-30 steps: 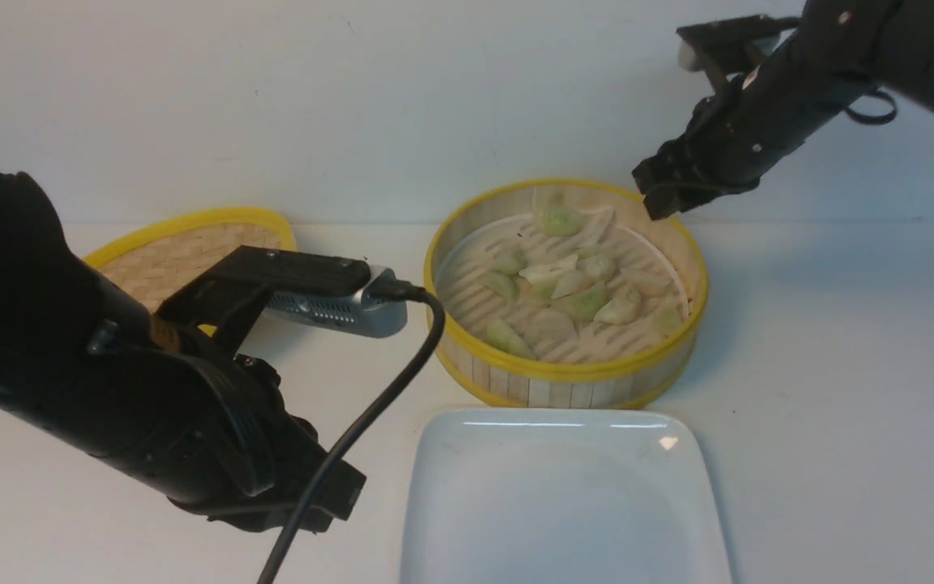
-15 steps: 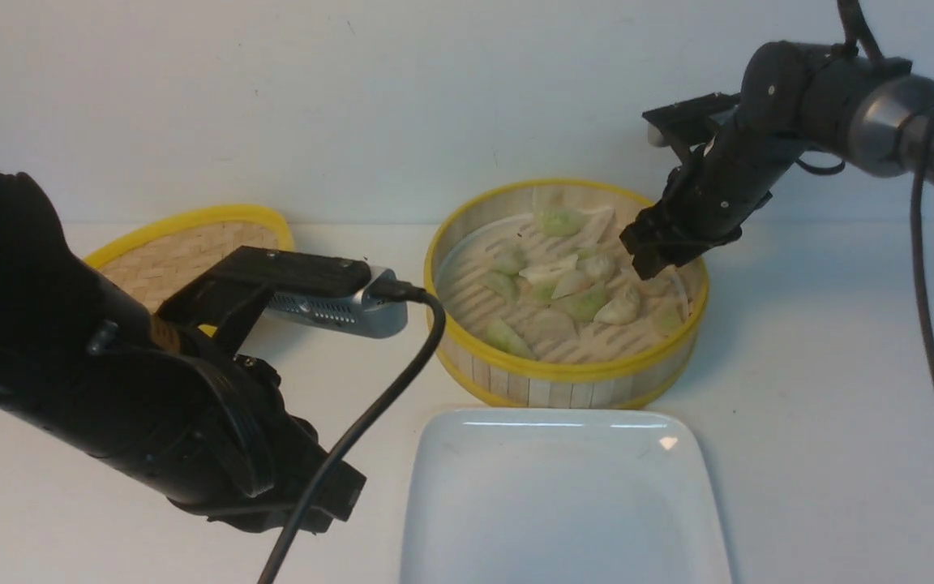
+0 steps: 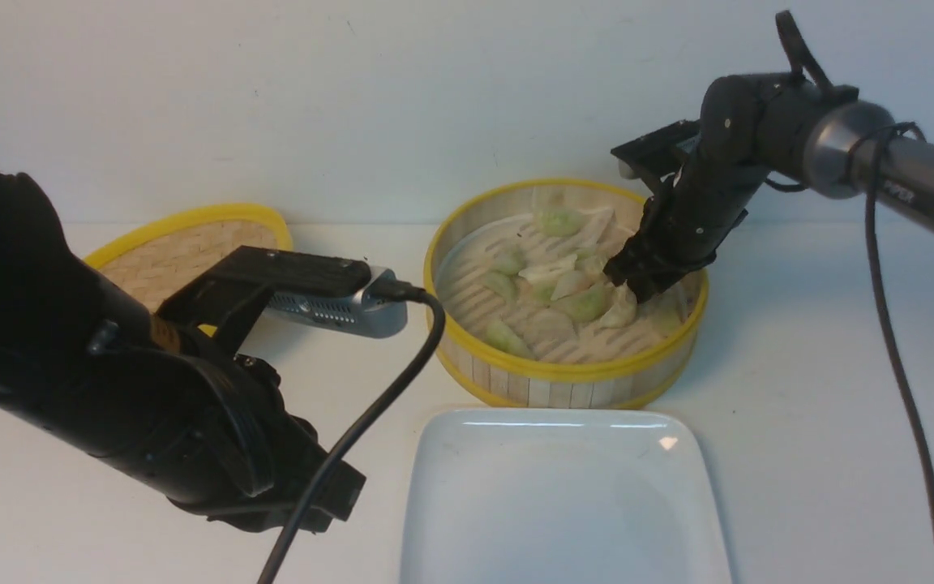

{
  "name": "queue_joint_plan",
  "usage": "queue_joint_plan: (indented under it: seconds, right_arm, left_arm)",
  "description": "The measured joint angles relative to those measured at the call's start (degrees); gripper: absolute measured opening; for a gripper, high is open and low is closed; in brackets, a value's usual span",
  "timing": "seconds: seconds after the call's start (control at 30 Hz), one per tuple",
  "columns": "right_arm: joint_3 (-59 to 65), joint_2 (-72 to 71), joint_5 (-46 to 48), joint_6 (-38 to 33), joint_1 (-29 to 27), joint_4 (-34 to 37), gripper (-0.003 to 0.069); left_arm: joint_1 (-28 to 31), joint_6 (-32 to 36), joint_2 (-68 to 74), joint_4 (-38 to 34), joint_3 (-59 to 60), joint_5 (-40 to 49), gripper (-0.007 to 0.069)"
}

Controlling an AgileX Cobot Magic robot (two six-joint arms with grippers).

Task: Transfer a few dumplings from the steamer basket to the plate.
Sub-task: Use the right arm to grab a dumpling from inside the steamer, then use the right arm to put the dumpling into the plate

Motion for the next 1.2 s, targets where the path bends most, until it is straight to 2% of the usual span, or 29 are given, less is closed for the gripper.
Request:
queue_joint_plan:
  seconds: [0.2,0.43,0.53,0.67,0.77,0.8,0.83,0.9,1.03,1.2]
  right_arm:
    - [-7.9,-0.7,7.6,1.3,0.0,-0.1,0.0171]
    - [-11.3,-11.6,8.6,4.4,0.0,2.5,0.0171]
    - [-3.6,-20.7,8.6,5.6,0.2,5.9,0.0171]
    - [15.7,-33.7,8.6,4.7,3.6,9.7,0.0171]
    - [30.0,-39.7,8.7,4.5,8.7,11.1,0.0171]
    - [30.9,-40.0,8.6,4.5,9.0,11.2,0.0171]
    - [39.2,-41.5,6.6,4.7,12.3,11.5,0.0171]
    - [46.1,-41.5,2.2,5.7,15.2,11.6,0.0171]
    - [55.6,-39.5,-7.3,8.7,19.7,11.5,0.0171]
    - [56.8,-35.6,-10.8,10.0,20.9,11.4,0.0184]
  left_arm:
    - [0.0,0.5,0.0,0.0,0.0,-0.2,-0.0006]
    - [0.0,0.5,0.0,0.1,-0.6,-0.9,-0.0006]
    - [0.0,0.5,0.0,0.1,-1.5,-1.2,-0.0006]
    - [0.0,0.8,0.1,0.1,-2.8,-2.7,-0.0006]
    - [0.0,1.0,0.5,0.1,-3.3,-4.8,-0.0006]
    - [0.0,1.0,0.5,0.1,-3.3,-4.8,-0.0006]
    - [0.0,1.1,1.1,0.1,-3.4,-5.4,-0.0006]
    - [0.0,1.4,1.8,0.1,-3.4,-5.7,-0.0006]
    - [0.0,1.6,5.0,0.9,-6.3,-5.0,-0.0006]
    - [0.0,1.8,11.9,4.0,-16.4,-1.4,-0.0006]
